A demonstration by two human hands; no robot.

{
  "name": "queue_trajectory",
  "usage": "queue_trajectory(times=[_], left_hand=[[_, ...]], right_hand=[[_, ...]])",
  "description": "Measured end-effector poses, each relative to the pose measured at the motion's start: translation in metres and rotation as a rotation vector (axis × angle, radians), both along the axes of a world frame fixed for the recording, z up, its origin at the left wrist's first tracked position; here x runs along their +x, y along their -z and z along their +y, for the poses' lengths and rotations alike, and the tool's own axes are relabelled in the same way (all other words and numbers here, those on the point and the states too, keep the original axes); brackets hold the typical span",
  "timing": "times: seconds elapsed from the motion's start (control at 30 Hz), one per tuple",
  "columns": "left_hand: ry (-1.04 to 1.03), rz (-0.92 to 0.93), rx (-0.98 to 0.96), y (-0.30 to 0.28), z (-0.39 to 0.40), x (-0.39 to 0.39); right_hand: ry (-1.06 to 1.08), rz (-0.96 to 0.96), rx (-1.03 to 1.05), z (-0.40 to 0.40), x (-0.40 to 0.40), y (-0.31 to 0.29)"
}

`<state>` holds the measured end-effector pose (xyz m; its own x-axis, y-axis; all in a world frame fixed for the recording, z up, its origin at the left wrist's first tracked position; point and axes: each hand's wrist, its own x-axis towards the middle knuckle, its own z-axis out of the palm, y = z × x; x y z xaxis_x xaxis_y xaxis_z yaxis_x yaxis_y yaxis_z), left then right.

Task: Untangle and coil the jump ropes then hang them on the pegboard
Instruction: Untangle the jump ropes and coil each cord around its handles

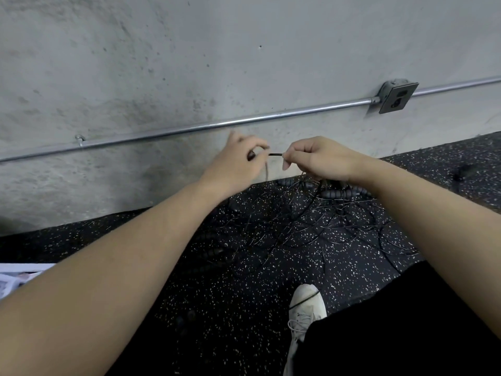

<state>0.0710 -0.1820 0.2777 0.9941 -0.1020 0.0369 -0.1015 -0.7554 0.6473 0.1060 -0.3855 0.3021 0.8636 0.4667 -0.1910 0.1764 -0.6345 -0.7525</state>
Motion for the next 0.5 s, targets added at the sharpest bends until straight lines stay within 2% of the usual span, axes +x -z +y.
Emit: queue_trajectory(times=[0.1, 0.27, 0.33, 0.43, 0.5], left_hand=[[0.113, -0.013, 0.087, 0.008, -0.016, -0.006], [0.103, -0.047, -0.012, 0.008, -0.017, 0.0], [0.048, -0.102, -0.111, 0.003, -0.015, 0.004], [-0.093, -0.134, -0.259, -0.003, -0.01, 0.007], [-0.204, -0.11, -0.359, -0.002, -0.005, 0.009]], right_hand=[[-0.013, -0.009, -0.013, 0.0, 0.001, 0.002], [-0.005, 0.099, 0.102, -0.008, -0.004, 0.003], [-0.057, 0.135, 0.006, -0.014, -0.004, 0.006], [-0.203, 0.232, -0.265, -0.022, -0.004, 0.013], [-0.205, 0.321, -0.323, -0.026, -0.002, 0.018]])
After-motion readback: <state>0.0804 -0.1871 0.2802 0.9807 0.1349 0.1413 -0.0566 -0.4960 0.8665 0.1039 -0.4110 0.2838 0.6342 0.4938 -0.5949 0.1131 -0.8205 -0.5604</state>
